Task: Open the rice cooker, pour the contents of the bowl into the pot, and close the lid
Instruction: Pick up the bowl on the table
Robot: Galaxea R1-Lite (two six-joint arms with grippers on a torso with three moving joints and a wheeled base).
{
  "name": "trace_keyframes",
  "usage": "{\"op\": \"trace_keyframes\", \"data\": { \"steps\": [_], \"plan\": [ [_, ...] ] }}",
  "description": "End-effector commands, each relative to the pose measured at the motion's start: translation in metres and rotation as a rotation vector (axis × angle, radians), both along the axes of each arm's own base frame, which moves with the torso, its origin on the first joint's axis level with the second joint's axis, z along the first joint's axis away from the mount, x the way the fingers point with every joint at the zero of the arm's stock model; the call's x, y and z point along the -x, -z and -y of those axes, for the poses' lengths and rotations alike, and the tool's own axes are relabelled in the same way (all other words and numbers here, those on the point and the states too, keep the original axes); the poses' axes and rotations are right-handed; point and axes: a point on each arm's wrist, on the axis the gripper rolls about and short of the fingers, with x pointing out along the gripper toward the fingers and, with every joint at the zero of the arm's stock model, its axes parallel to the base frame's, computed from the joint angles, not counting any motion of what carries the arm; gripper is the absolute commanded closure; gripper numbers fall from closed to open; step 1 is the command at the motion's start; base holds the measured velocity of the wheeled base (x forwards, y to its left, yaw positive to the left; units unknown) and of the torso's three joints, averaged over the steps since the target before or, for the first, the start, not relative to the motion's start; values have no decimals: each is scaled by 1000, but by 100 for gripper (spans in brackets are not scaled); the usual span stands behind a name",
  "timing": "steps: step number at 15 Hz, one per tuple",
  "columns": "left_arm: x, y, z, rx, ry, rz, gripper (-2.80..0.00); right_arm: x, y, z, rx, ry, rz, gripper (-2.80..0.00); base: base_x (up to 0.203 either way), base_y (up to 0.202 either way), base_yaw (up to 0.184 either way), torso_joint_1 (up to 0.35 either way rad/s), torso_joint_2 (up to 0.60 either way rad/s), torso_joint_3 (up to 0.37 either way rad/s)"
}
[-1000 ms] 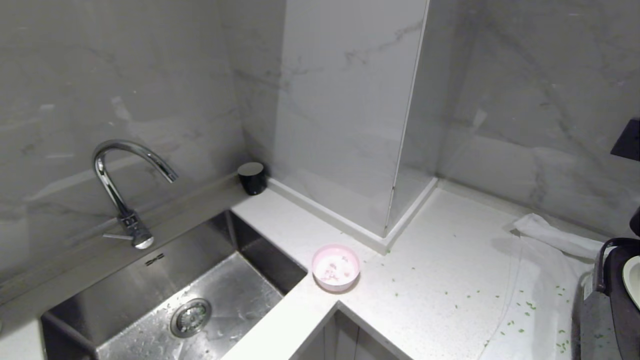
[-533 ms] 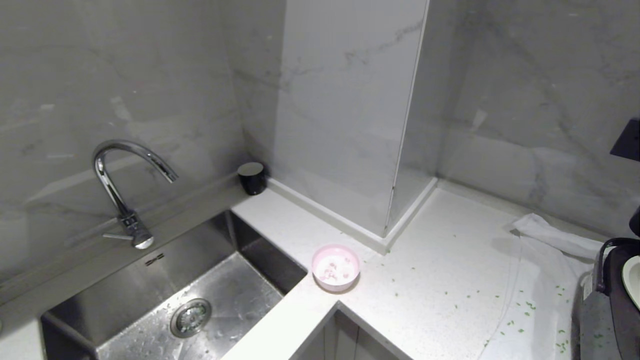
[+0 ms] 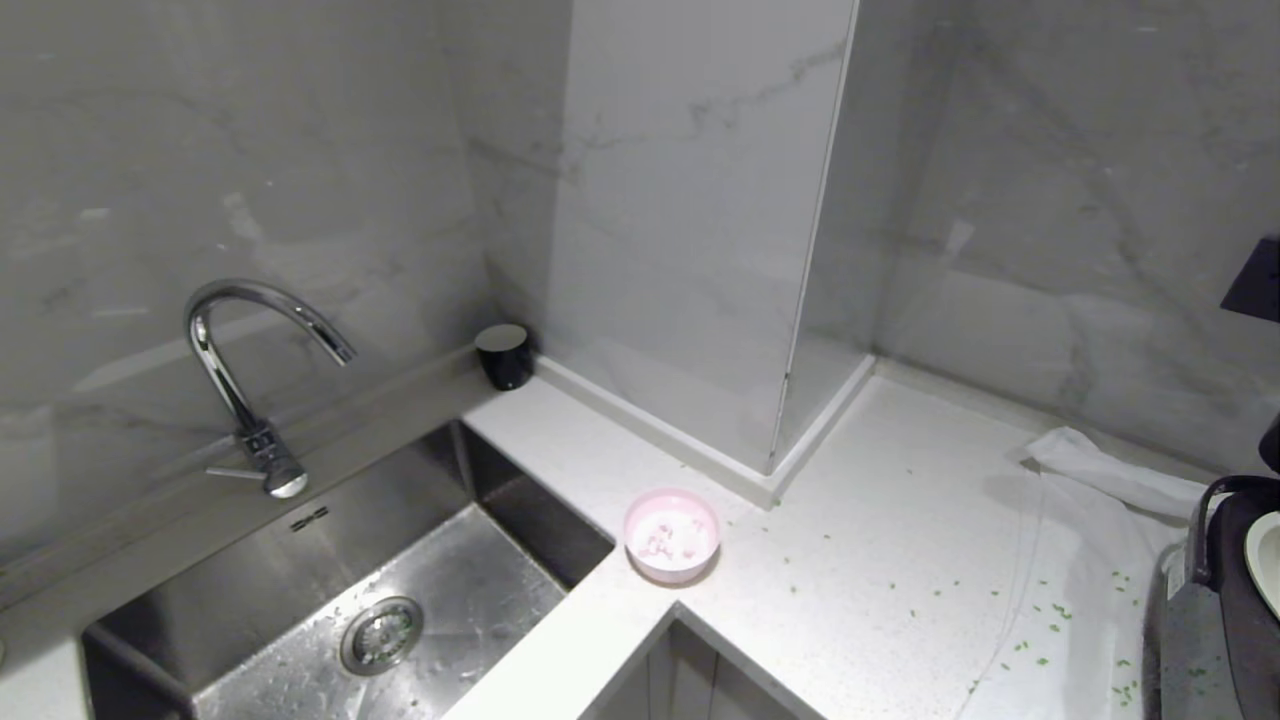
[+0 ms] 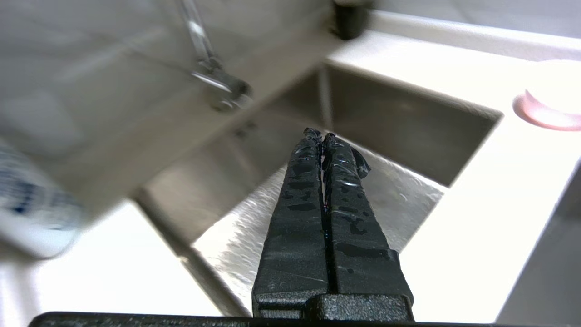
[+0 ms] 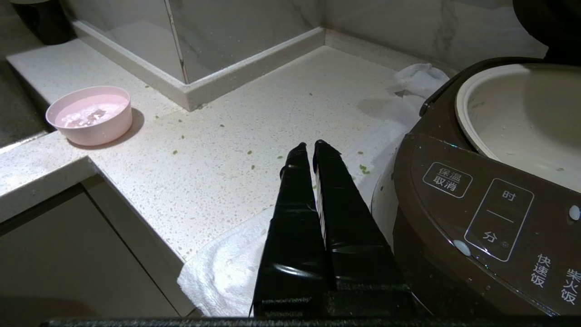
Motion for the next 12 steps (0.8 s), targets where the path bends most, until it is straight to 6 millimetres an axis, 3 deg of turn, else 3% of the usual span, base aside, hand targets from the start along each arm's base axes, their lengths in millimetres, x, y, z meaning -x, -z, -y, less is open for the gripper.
{"op": "trace_keyframes", "data": {
  "steps": [1, 9, 12],
  "plan": [
    [-2, 16, 0, 20, 18, -18, 0, 0, 0, 0, 0, 0, -2, 0, 0, 0, 0, 0, 0, 0],
    [-2, 16, 0, 96, 18, -6, 0, 0, 0, 0, 0, -2, -2, 0, 0, 0, 0, 0, 0, 0],
    [-2, 16, 0, 94, 17, -5, 0, 0, 0, 0, 0, 0, -2, 0, -128, 0, 6, 12, 10, 2]
  ]
}}
